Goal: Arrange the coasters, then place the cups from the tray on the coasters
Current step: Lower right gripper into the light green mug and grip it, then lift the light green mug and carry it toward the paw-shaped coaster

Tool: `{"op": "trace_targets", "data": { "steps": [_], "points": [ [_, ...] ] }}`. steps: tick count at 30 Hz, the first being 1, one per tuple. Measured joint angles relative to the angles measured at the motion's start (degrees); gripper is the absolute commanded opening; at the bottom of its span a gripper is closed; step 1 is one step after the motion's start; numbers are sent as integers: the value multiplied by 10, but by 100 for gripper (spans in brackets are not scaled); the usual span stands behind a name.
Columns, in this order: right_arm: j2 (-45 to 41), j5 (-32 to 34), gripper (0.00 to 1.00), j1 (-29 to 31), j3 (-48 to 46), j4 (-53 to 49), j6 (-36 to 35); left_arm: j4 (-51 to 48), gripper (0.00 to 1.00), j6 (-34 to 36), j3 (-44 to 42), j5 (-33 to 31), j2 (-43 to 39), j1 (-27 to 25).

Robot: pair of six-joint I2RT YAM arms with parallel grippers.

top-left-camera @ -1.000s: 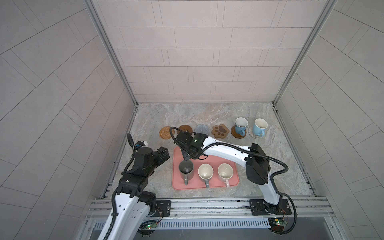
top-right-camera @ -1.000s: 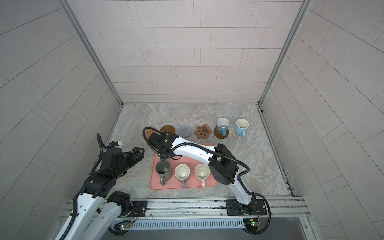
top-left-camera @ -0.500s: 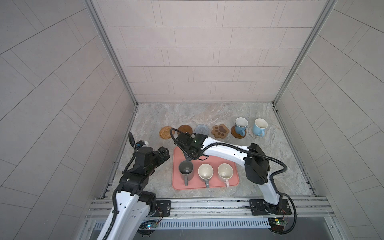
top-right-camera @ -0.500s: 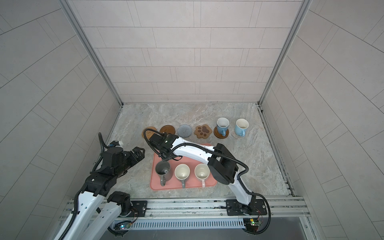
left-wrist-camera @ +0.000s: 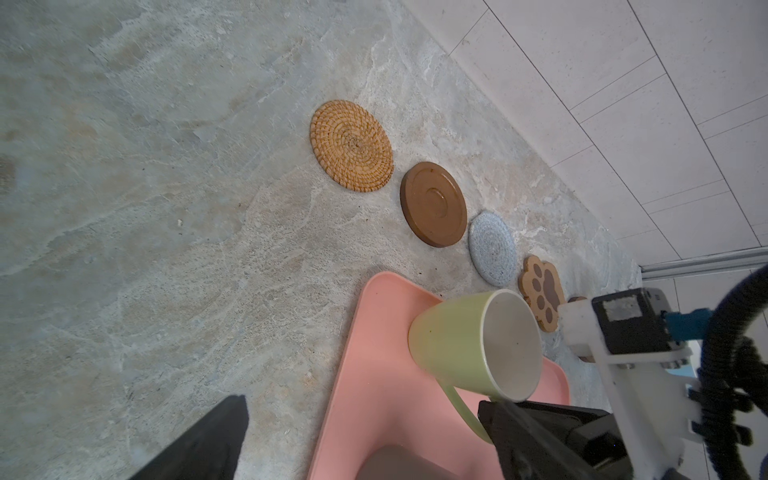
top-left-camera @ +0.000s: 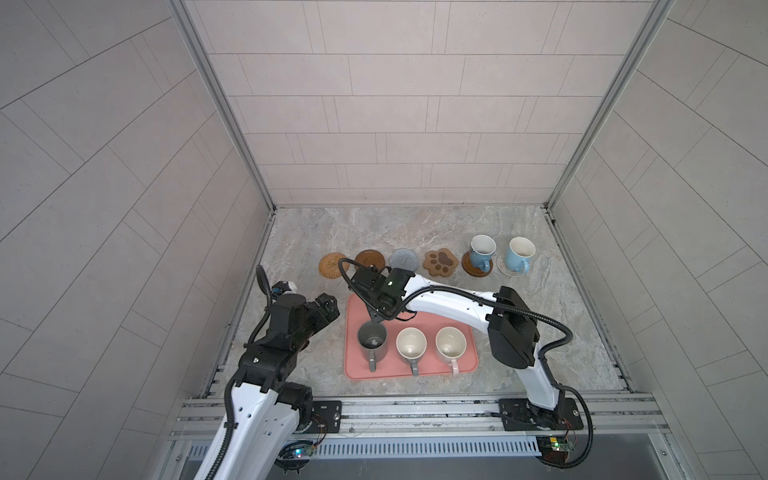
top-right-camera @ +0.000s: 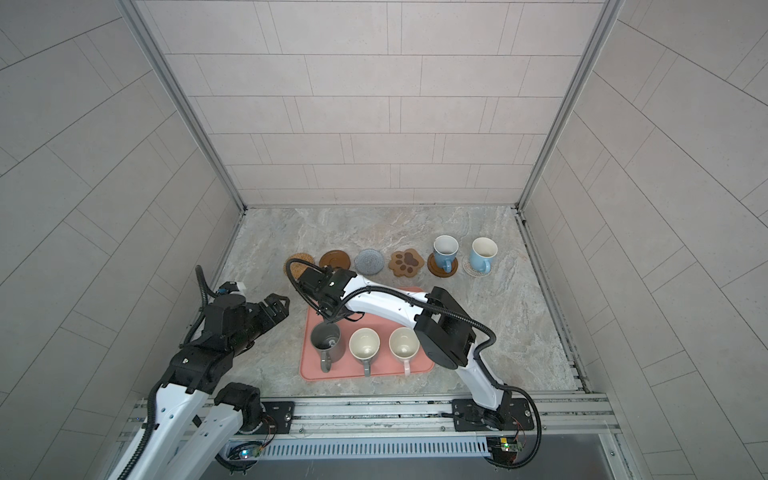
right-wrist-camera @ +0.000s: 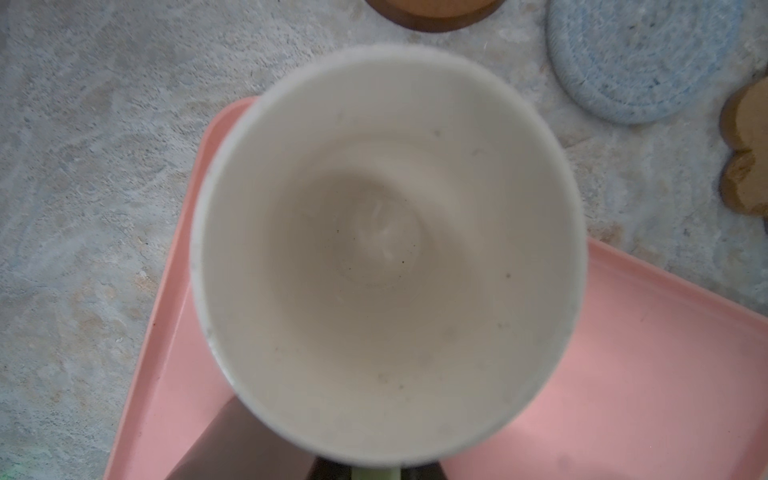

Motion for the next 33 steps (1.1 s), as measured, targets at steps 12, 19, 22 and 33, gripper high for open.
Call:
{"op": "trace_targets", "data": {
  "steps": [12,19,22,33],
  "points": [
    [0,9,14,0,0,-2,-12,0,100,0,0,-4,1,0],
    [0,21,13,-1,4,-20,-26,0,100,0,0,-5,1,0],
    [0,28,13,-3,5,-24,-29,0,100,0,0,-5,1,0],
    [-6,45,12,-14,5,-44,-42,0,100,0,0,-6,0,0]
  ]
}}
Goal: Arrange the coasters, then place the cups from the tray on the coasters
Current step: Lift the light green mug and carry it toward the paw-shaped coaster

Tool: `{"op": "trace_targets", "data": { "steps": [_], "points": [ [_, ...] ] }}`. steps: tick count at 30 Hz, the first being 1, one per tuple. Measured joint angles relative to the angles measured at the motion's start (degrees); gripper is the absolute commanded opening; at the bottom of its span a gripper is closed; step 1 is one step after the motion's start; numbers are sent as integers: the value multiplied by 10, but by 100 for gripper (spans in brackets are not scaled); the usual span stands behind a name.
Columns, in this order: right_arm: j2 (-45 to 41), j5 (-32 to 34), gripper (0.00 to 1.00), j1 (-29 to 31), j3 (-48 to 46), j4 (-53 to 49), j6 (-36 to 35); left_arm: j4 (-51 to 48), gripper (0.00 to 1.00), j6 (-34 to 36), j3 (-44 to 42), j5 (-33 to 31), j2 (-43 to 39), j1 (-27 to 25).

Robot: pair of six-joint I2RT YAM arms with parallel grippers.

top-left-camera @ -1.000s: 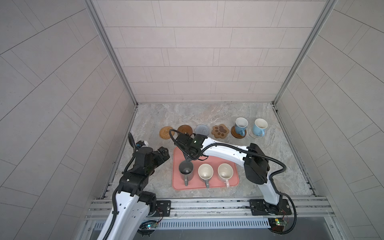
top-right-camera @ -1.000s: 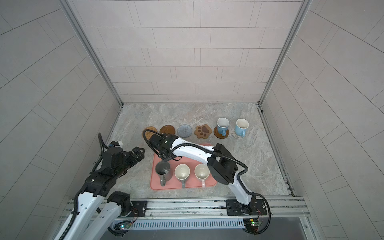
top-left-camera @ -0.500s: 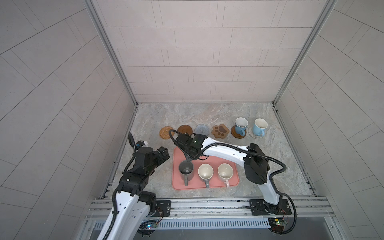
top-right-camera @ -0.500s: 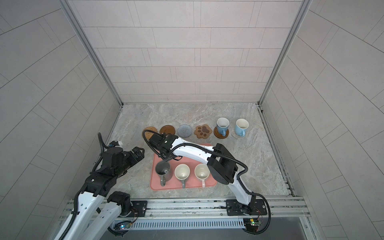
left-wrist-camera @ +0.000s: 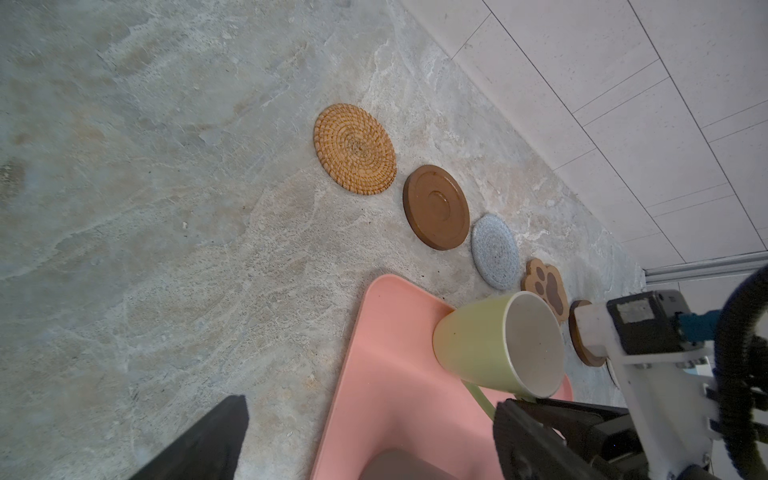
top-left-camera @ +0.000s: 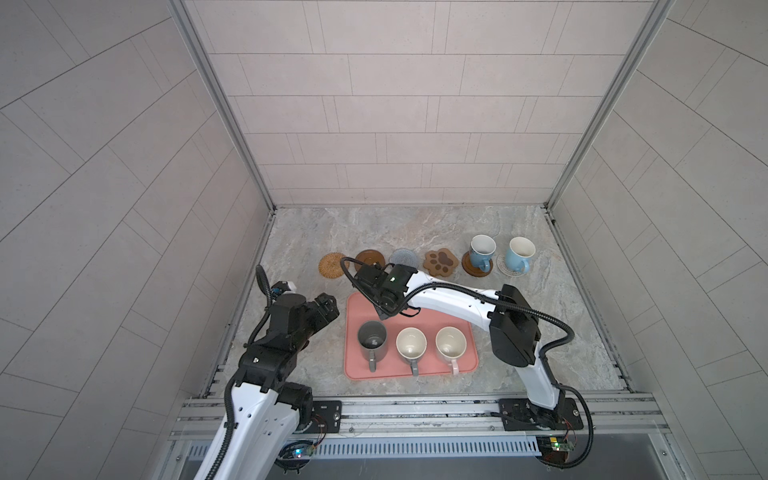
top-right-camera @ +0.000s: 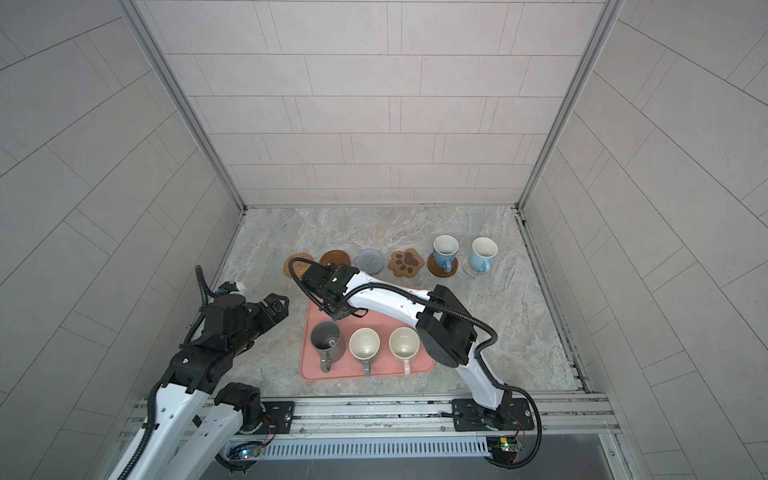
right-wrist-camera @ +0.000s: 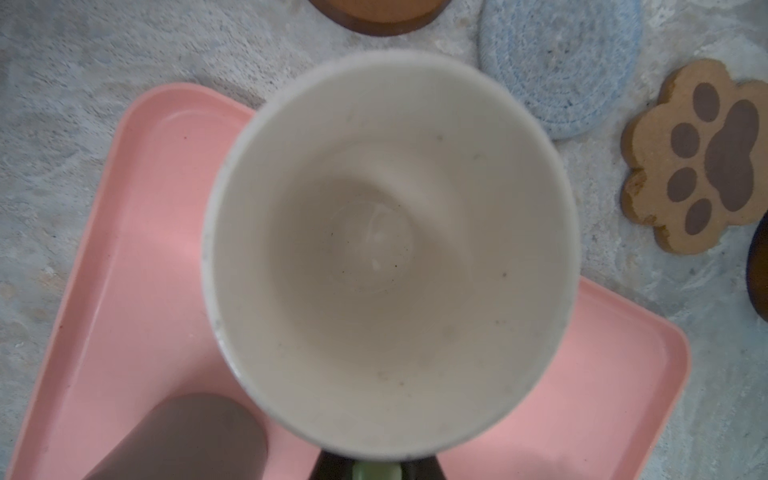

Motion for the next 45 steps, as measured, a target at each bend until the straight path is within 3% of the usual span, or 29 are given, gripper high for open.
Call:
{"op": "trace_targets", "data": {
  "steps": [19,45],
  "points": [
    [-73,26,11,-38,-10,-12,-6,0,100,0,-5,0,-3,0],
    [-83,24,11,-206,-64,30,-12,14,100,4,-5,2,20,0]
  ]
}}
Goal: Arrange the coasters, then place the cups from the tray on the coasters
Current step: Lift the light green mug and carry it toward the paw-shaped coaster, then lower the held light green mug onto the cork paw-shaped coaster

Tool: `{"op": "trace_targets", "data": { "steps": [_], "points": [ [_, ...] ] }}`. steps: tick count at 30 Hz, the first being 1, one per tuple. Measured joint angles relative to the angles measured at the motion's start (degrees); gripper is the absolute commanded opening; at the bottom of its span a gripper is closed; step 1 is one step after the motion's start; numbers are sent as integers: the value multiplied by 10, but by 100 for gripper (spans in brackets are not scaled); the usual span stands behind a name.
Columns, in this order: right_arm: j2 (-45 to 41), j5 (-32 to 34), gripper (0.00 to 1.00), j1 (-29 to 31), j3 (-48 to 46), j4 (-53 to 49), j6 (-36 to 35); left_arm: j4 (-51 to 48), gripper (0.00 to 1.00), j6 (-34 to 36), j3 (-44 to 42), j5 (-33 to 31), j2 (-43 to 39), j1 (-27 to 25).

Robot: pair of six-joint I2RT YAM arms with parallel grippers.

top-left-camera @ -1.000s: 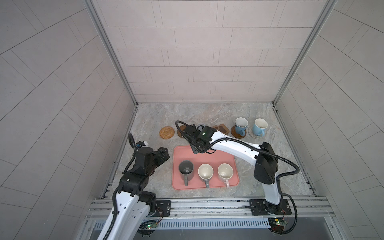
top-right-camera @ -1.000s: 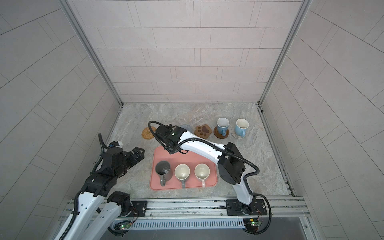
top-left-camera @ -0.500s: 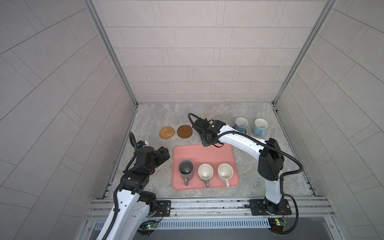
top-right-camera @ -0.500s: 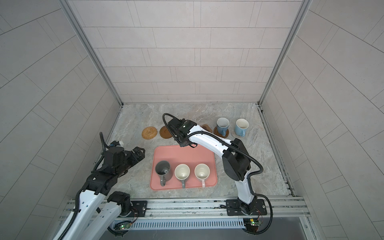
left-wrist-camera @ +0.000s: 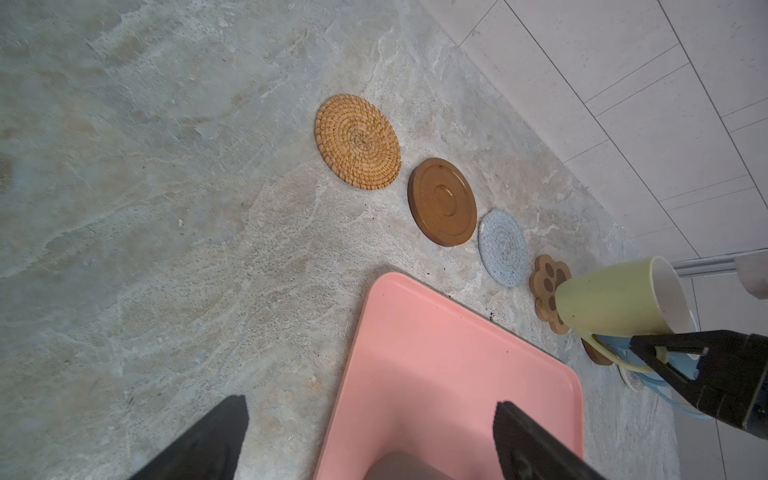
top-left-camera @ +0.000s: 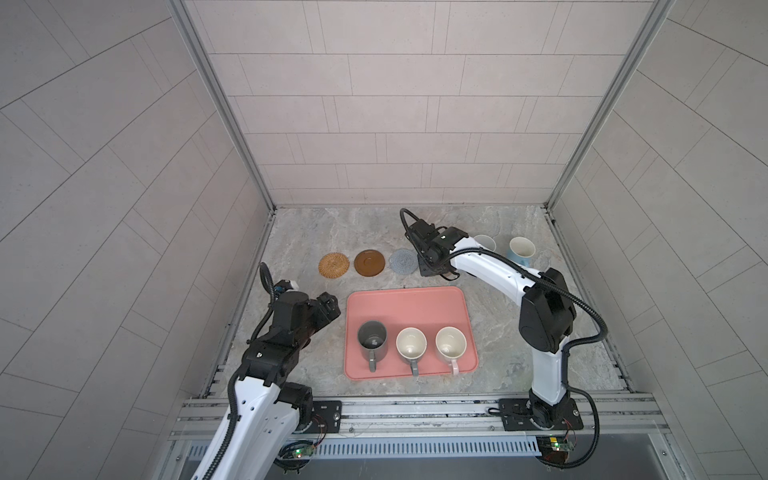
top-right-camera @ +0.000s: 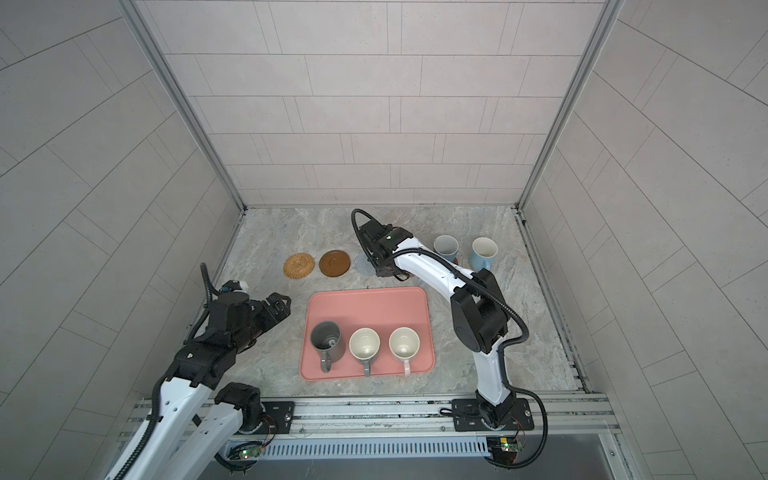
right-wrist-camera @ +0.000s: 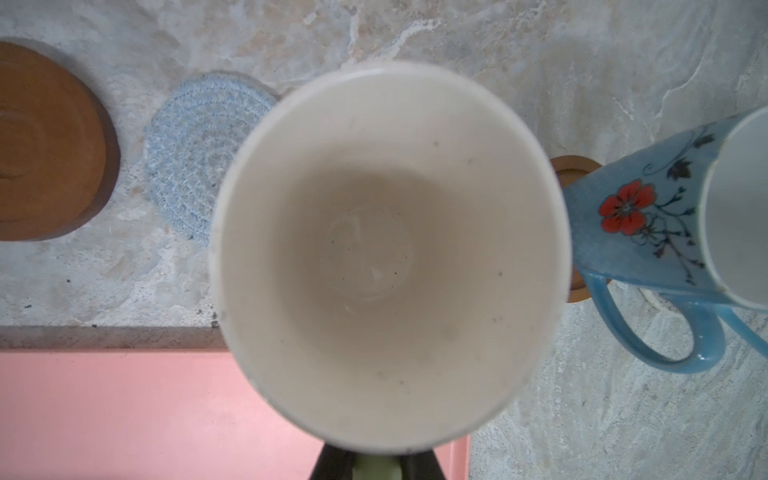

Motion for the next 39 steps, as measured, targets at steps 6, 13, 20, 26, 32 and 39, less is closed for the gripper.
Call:
{"op": "trace_targets", "data": {
  "steps": [6,13,20,26,32,39],
  "points": [
    [0,-12,10,-28,0,10,-8,-4,100,1,0,0,-10,0],
    [2,-23,10,-53,1,17,-24,-6,100,1,0,0,-16,0],
    [17,-31,10,-64,8,18,-37,-9,100,1,0,-1,-19,0],
    [24,-40,9,-68,8,20,-43,-16,100,1,0,-2,-25,0],
    [24,-43,9,-72,8,26,-47,-19,100,1,0,-3,-26,0],
    [31,-50,9,-79,8,35,-49,-33,100,1,1,-5,-30,0]
  ]
}}
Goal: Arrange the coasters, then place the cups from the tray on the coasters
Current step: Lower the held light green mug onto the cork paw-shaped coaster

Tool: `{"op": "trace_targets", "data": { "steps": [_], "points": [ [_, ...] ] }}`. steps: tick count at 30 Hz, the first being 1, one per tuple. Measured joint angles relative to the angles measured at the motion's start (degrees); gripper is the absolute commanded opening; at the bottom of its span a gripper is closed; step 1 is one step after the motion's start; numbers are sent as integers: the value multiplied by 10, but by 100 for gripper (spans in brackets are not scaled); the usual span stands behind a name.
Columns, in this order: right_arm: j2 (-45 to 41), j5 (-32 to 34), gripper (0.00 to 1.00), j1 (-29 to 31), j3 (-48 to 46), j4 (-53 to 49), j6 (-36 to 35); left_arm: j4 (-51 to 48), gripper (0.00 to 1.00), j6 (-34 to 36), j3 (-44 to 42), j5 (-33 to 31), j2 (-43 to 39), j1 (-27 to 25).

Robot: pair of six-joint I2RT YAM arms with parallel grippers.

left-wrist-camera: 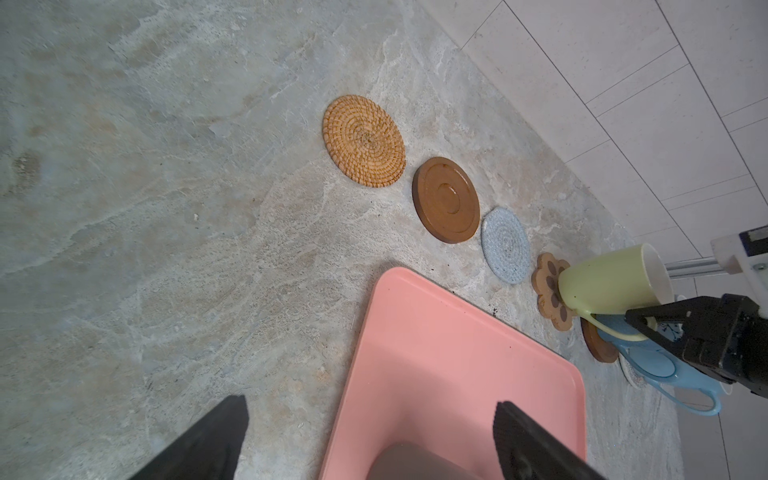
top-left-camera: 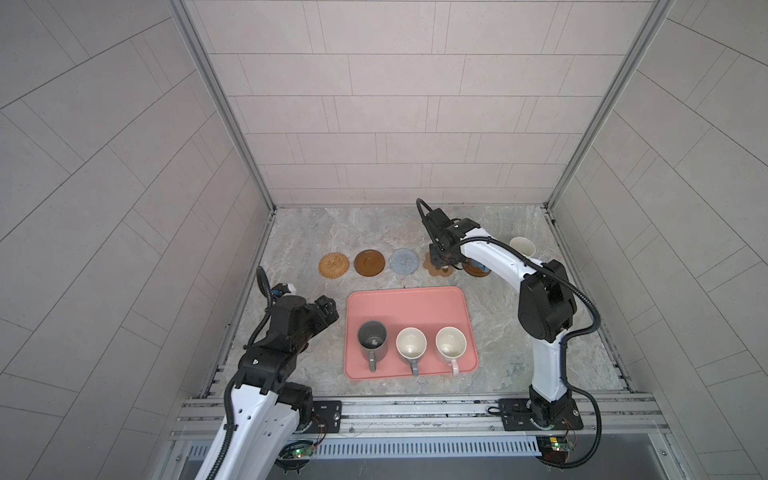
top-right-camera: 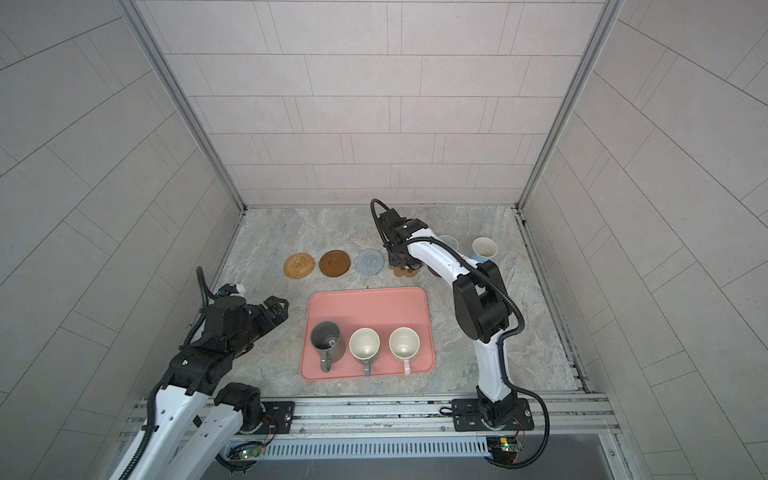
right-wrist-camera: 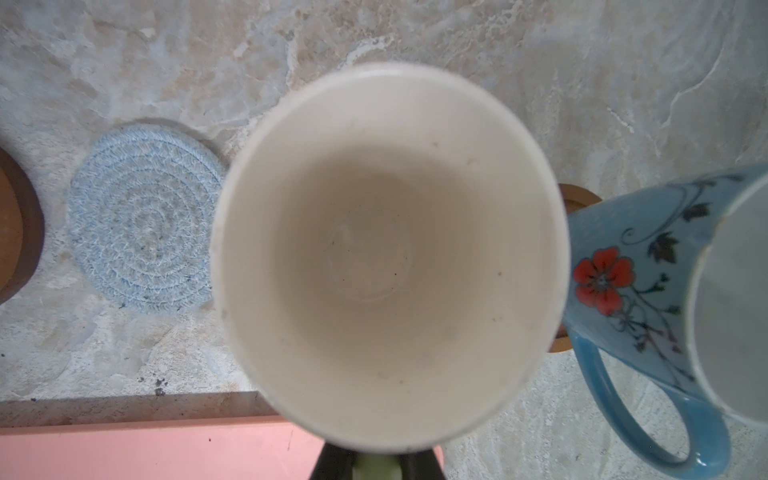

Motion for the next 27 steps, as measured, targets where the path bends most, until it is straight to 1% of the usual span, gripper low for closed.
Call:
{"op": "trace_targets", "data": {
  "steps": [12,27],
  "points": [
    [7,-12,9,0,-1,10,-10,-3,100,0,0,-4,-7,0],
    [12,-9,9,0,-9,17,-17,-8,100,0,0,-8,-12,0]
  ]
}}
